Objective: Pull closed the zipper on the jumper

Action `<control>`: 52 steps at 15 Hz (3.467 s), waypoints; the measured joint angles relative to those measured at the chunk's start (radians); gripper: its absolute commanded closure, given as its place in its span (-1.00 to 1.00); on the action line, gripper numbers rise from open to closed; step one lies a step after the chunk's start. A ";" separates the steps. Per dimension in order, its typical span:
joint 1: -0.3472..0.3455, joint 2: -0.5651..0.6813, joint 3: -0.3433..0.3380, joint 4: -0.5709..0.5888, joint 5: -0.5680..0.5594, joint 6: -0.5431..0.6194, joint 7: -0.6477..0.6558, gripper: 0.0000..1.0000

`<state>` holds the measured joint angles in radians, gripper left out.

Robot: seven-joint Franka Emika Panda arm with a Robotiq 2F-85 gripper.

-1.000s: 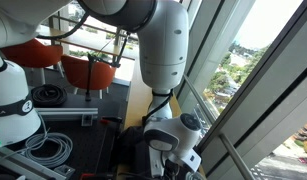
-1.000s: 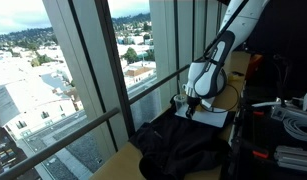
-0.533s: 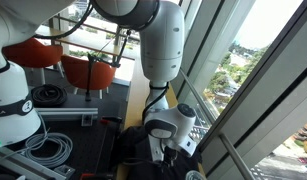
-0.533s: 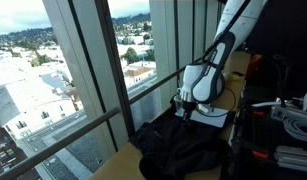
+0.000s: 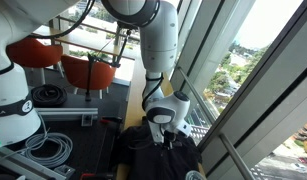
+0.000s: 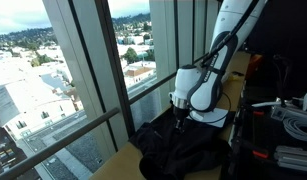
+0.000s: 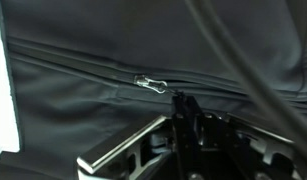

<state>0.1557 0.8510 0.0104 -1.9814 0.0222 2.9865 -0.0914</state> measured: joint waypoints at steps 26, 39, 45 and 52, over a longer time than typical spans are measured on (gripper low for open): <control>0.404 0.039 -0.058 0.126 -0.043 -0.044 0.189 0.96; 0.477 0.039 -0.062 0.149 -0.073 -0.068 0.244 -0.51; 0.459 -0.021 -0.063 0.028 -0.073 -0.019 0.251 -1.00; 0.265 -0.263 -0.001 -0.311 -0.073 0.104 0.195 -1.00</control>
<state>0.4206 0.5879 0.0094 -2.2923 -0.0510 3.0902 0.1039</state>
